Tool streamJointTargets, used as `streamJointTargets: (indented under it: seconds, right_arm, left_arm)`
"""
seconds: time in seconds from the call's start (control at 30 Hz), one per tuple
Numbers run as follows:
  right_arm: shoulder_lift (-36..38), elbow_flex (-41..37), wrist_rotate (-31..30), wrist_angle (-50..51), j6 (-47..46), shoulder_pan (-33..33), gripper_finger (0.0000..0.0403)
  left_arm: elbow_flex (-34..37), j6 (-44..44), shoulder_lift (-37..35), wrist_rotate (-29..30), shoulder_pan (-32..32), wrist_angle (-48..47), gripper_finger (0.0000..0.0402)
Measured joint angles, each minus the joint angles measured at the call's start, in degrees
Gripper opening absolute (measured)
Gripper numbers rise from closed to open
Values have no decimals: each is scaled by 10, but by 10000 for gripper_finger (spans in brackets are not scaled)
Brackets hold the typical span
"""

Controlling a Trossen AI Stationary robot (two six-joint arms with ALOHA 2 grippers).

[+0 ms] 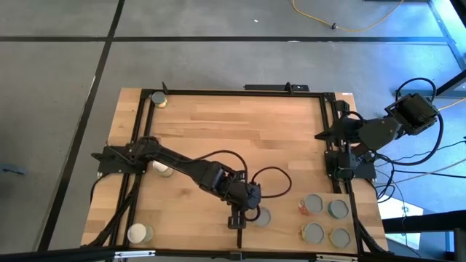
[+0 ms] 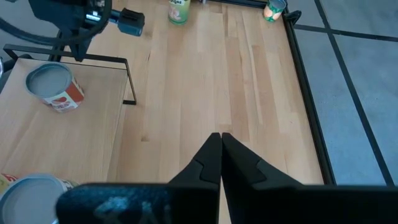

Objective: Pick and place cans onto a shelf
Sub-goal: Put the canned diced tomato on the shelf

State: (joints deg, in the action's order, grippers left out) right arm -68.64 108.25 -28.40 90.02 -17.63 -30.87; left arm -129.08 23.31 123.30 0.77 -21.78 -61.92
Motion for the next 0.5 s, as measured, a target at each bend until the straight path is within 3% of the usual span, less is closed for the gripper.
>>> streamJointTargets:
  seconds: [0.5]
  right_arm:
    - [0, 0, 0, 0, 2, 0, 8]
  left_arm:
    - [0, -35, 33, -28, 6, 73, 0]
